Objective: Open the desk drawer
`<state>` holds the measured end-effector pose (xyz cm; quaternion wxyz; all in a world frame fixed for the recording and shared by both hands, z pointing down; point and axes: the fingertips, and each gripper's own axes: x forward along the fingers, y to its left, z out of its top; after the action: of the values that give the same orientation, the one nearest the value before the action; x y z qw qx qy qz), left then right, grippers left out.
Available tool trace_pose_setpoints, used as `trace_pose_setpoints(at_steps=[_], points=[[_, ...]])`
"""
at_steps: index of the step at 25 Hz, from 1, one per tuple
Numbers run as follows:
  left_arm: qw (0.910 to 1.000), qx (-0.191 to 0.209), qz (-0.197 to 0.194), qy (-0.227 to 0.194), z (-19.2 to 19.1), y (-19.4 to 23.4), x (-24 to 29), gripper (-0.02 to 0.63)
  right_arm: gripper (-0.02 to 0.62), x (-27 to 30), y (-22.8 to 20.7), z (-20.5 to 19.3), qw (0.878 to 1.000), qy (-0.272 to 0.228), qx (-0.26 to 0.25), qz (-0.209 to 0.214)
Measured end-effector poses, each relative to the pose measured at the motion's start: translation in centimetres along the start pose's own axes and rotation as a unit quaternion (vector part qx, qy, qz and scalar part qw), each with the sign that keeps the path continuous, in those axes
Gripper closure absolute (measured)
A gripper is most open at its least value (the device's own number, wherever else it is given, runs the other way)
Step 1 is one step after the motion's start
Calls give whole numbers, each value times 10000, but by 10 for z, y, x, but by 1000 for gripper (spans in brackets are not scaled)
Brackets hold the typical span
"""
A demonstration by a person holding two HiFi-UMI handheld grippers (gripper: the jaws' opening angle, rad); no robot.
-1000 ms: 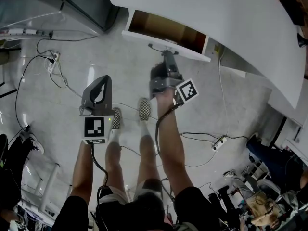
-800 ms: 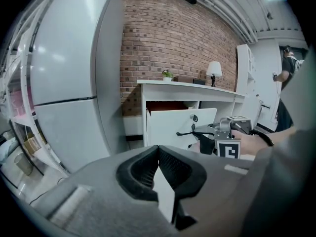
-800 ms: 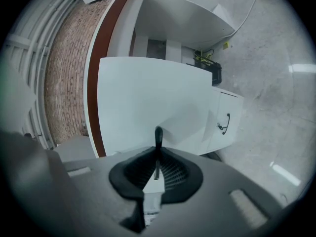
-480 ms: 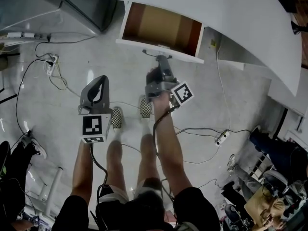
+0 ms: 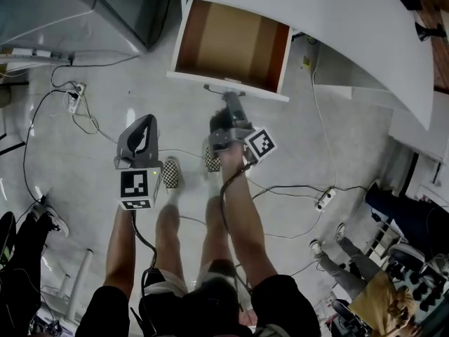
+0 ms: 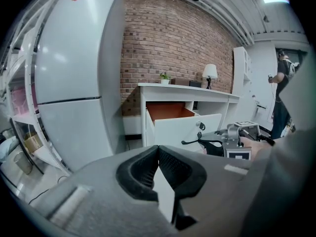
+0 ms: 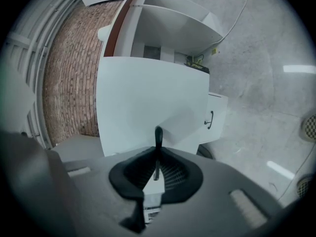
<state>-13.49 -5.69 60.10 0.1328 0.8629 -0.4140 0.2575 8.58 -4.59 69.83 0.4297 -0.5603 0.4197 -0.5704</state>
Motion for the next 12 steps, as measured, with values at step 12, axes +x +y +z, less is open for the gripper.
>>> trace_pose_setpoints(at_steps=[12], points=[[9999,42,-48,-160,-3,5,-13,595,572,-33,-23,-22,9998,-24,86,-162]])
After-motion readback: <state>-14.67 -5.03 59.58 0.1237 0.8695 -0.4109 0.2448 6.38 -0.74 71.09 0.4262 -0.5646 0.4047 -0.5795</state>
